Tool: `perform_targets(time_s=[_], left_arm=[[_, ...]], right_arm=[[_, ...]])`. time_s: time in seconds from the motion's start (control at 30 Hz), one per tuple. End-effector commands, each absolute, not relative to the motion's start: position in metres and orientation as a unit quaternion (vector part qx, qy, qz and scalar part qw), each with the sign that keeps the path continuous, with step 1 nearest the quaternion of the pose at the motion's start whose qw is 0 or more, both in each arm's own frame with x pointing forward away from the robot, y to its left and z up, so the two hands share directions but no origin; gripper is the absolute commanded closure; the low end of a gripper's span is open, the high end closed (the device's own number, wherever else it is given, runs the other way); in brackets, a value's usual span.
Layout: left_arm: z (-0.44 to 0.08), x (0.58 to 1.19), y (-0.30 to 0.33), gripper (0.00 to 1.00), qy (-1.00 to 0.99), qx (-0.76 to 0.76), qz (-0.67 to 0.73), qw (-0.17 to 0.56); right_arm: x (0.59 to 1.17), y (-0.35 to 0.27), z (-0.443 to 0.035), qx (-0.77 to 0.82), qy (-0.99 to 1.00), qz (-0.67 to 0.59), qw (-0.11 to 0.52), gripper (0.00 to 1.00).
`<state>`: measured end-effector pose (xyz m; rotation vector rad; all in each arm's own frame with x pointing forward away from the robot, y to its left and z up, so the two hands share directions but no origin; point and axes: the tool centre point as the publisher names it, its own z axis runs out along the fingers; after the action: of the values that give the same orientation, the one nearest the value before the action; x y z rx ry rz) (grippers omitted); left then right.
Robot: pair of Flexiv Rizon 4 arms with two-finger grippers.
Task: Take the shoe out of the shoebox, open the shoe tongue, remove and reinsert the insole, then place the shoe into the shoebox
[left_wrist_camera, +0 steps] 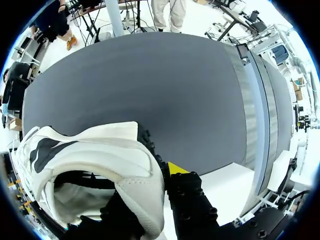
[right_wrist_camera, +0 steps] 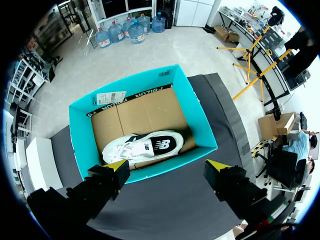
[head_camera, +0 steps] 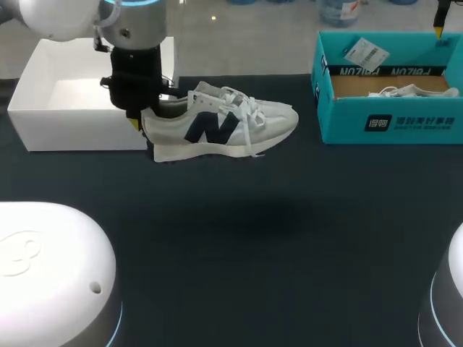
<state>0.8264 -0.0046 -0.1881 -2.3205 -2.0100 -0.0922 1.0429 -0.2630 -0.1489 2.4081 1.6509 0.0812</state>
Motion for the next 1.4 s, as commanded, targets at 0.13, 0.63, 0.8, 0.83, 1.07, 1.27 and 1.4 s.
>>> perform_targets(time_s=[0.13, 0.63, 0.8, 0.83, 1.07, 1.27, 1.4], left_arm=[[-0.202, 0.806, -0.041, 1.0, -0.631, -0.769, -0.095, 0.046], [-0.269, 0.764, -0.049, 1.0, -0.634, -0.764, -0.106, 0.053], [-0.291, 0.754, -0.044, 1.0, -0.631, -0.767, -0.104, 0.05], [-0.294, 0.753, -0.044, 1.0, -0.627, -0.77, -0.104, 0.047], [-0.327, 0.75, -0.036, 1.0, -0.628, -0.771, -0.09, 0.048], [-0.359, 0.749, -0.035, 1.0, -0.63, -0.772, -0.078, 0.041], [-0.373, 0.745, -0.037, 1.0, -0.632, -0.768, -0.089, 0.042]], right_arm=[[1.042, -0.263, -0.149, 0.819, 0.562, 0.029, 0.111, 0.0], [1.042, -0.263, -0.149, 0.819, 0.562, 0.029, 0.111, 0.0], [1.042, -0.263, -0.149, 0.819, 0.562, 0.029, 0.111, 0.0], [1.042, -0.263, -0.149, 0.819, 0.562, 0.029, 0.111, 0.0], [1.042, -0.263, -0.149, 0.819, 0.562, 0.029, 0.111, 0.0], [1.042, -0.263, -0.149, 0.819, 0.562, 0.029, 0.111, 0.0], [1.042, -0.263, -0.149, 0.819, 0.562, 0.029, 0.111, 0.0]])
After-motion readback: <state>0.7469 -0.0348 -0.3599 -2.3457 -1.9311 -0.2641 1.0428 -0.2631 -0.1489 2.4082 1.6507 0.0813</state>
